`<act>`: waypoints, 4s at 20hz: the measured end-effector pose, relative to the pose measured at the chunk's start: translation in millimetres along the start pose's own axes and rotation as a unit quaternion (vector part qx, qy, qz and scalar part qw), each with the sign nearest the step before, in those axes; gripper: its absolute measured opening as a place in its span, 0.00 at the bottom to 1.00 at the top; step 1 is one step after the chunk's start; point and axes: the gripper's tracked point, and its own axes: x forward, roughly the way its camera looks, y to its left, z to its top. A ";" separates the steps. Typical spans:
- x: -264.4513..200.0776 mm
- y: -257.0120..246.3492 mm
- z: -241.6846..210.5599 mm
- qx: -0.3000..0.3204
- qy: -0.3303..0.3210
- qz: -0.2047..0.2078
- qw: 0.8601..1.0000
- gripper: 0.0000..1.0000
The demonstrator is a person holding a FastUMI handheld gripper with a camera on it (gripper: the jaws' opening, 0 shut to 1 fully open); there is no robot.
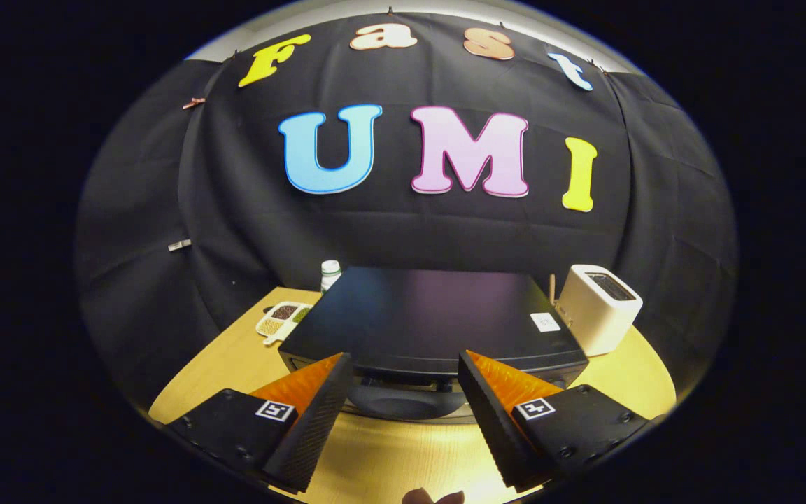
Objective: Open the toaster oven, put the food inside, and close the toaster oven door.
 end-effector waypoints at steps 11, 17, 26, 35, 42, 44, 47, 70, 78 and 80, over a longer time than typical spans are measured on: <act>23.2 0.3 -24.2 0.041 0.044 -0.052 0.997 0.97; 11.4 -0.6 -37.7 0.039 0.068 -0.063 0.995 0.99; -27.2 6.8 -69.3 0.031 0.079 -0.057 0.995 0.99; -53.9 12.7 -113.6 0.028 0.121 -0.051 0.991 0.99; -64.8 17.2 -179.0 0.037 0.202 -0.034 0.978 0.99; -65.4 17.6 -194.9 0.025 0.225 -0.020 0.974 0.99; -70.4 15.6 -202.7 0.014 0.231 -0.007 0.973 0.99; -163.7 -245.8 -148.3 0.022 0.258 0.065 0.964 0.99; -144.2 -341.5 -214.0 0.029 0.343 0.059 0.937 0.99; -137.7 -355.0 -230.4 0.028 0.359 0.060 0.931 0.99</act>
